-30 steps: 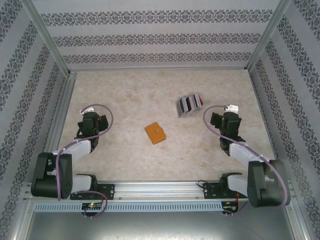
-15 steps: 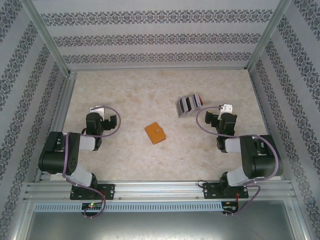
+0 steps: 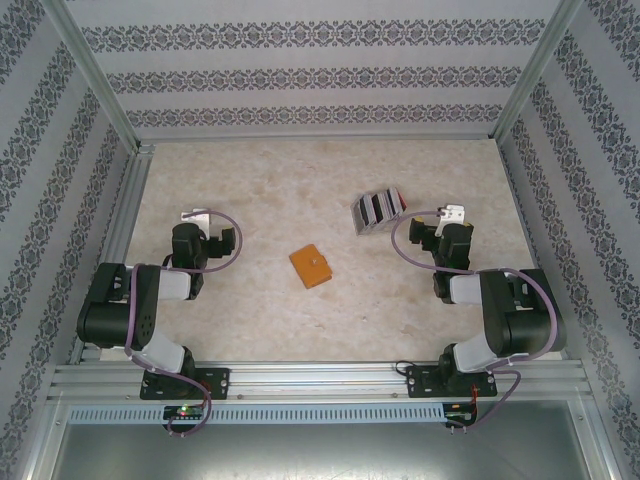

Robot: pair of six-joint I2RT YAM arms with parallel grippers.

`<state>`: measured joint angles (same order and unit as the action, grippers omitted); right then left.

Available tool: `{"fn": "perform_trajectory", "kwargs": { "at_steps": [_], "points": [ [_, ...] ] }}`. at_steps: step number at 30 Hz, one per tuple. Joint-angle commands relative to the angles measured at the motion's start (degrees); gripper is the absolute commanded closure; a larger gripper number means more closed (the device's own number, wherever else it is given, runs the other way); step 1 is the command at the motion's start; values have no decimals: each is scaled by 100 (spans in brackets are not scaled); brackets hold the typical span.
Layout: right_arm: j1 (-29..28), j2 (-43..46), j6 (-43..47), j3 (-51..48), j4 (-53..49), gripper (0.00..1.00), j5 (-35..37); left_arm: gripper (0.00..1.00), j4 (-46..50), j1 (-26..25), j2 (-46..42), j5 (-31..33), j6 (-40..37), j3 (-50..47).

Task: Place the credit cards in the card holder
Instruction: Reset both arms

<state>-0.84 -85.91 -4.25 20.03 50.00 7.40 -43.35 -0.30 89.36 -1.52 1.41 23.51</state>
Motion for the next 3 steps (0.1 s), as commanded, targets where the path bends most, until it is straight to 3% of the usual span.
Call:
{"fn": "perform_trajectory", "kwargs": {
  "at_steps": [1, 3],
  "points": [
    [15, 1, 73, 106, 206, 2, -106, 0, -278, 47, -17, -77, -141, 90],
    [2, 4, 91, 123, 186, 2, -92, 0, -285, 47, -21, -77, -141, 81]
  ]
}}
